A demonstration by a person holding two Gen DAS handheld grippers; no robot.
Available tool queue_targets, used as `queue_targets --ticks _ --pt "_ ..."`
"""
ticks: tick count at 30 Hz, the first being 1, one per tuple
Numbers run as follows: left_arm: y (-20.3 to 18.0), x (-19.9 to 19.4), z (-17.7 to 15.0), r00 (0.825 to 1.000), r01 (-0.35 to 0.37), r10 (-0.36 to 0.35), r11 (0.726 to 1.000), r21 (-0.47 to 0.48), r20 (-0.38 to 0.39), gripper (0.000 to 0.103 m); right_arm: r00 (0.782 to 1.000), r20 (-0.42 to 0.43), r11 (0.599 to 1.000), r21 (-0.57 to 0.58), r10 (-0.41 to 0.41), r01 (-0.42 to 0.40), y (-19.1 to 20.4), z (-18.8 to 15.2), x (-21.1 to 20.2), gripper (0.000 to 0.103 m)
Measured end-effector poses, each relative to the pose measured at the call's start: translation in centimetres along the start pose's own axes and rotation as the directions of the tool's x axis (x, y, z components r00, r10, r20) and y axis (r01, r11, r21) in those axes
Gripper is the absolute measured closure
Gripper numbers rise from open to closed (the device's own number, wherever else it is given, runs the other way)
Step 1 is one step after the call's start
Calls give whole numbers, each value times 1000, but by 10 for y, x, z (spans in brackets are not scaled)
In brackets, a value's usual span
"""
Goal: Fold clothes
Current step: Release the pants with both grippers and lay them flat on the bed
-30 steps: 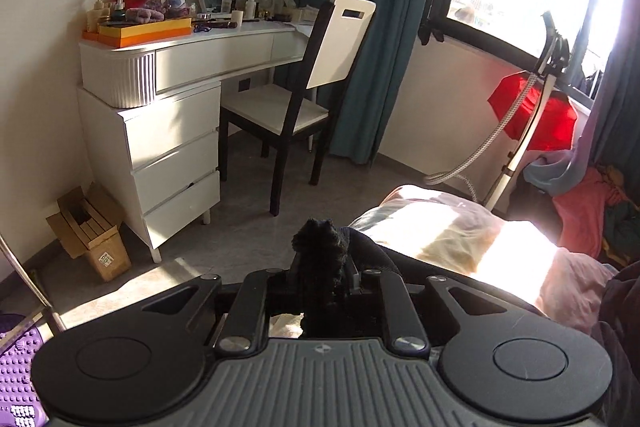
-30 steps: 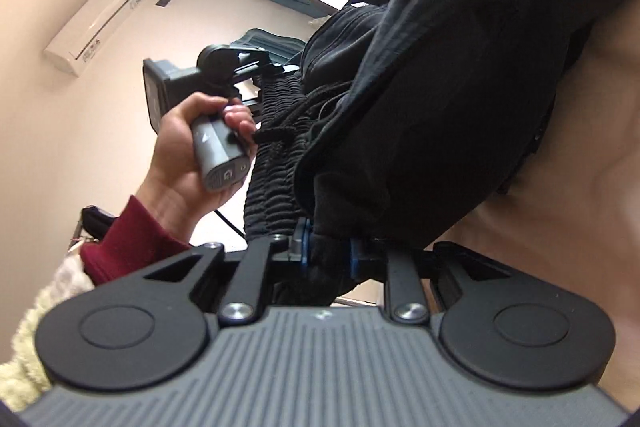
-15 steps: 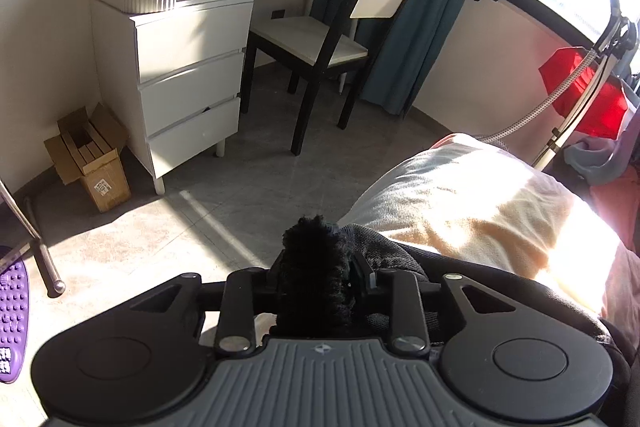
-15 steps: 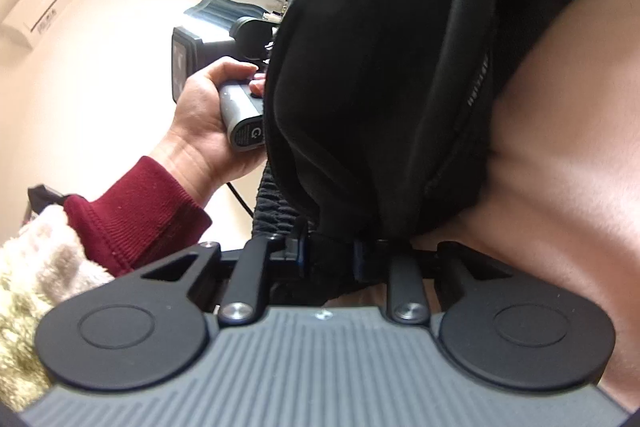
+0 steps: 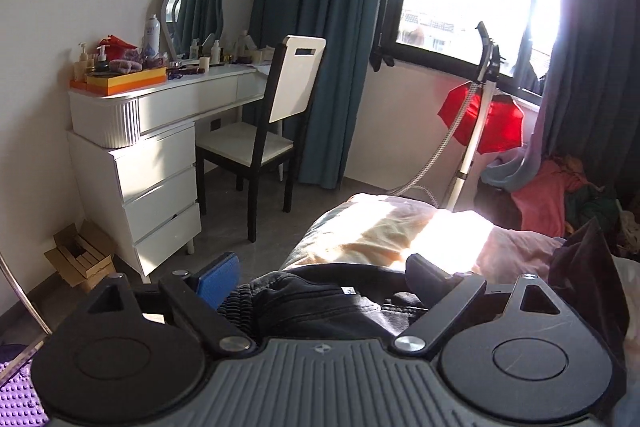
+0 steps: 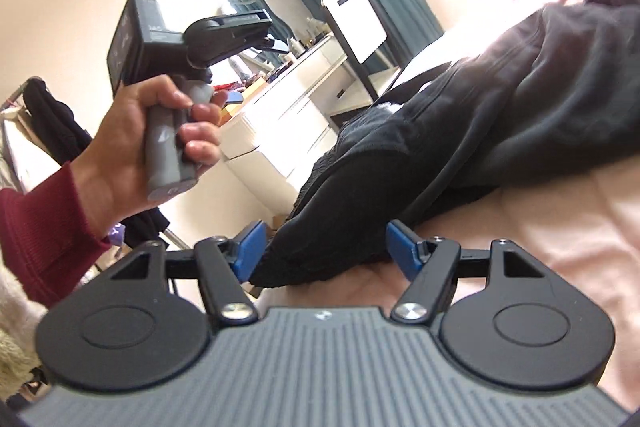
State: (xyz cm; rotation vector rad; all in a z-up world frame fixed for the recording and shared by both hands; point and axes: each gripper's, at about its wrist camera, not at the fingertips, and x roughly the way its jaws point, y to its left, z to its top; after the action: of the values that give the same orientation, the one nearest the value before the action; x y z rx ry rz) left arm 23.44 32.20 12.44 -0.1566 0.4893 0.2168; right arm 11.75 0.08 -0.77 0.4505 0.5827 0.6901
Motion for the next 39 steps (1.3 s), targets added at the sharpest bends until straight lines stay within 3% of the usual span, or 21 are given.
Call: queue_targets --ticks 4,8,12,14,19,24,32,39 --pt "-69 -71 -41 991 119 -124 990 78 56 10 992 72 989 -103 -99 106 -20 6 -73 33" --pt "-126 -132 -88 972 198 -211 971 133 99 9 970 145 962 -169 -193 217 -43 4 -141 33" --pt "-166 -181 -135 945 284 -303 947 149 126 9 933 206 921 -198 -296 336 -67 3 -187 33" --pt "-179 -195 -158 939 288 -313 941 177 140 8 911 240 909 -173 -335 380 -78 0 -203 33" --pt "-195 -202 -217 927 278 -329 925 259 180 8 884 299 908 -106 -358 404 -97 -8 -227 33" --pt "-178 -187 -250 939 293 -320 937 192 126 8 867 327 893 -124 -376 434 -106 -11 -234 33" --pt "-170 -168 -255 947 284 -307 938 198 96 5 854 322 872 -139 -409 470 -105 -14 -222 33" --pt "-177 -160 -258 948 290 -312 930 225 69 5 859 308 876 -133 -409 464 -106 -15 -219 33"
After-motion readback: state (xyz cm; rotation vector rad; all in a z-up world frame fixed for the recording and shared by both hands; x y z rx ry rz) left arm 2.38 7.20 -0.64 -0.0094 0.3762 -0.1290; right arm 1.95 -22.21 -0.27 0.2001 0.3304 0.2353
